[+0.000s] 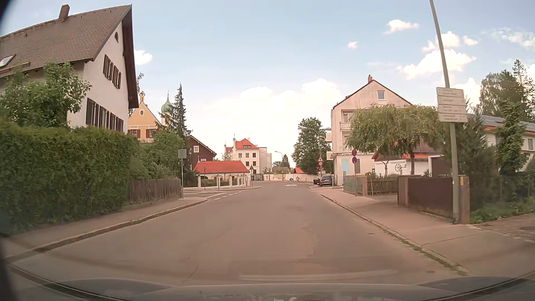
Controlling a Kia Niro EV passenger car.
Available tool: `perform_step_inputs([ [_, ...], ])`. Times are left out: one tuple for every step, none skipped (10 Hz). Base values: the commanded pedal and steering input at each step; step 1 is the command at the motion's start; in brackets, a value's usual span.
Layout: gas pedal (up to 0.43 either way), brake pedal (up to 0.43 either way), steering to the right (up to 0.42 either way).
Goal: Follow the waypoints while adhering to traffic rules and regulations
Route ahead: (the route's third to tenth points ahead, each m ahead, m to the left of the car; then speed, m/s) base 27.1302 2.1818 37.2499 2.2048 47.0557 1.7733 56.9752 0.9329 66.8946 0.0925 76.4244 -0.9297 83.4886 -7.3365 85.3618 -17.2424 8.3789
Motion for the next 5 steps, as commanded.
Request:
perform_step_inputs([
  [0.0, 0.098, -0.001],
  [0.0, 0.098, -0.001],
  [0.0, 0.091, -0.001],
  [0.0, 0.091, -0.001],
  [0.0, 0.091, -0.003],
])
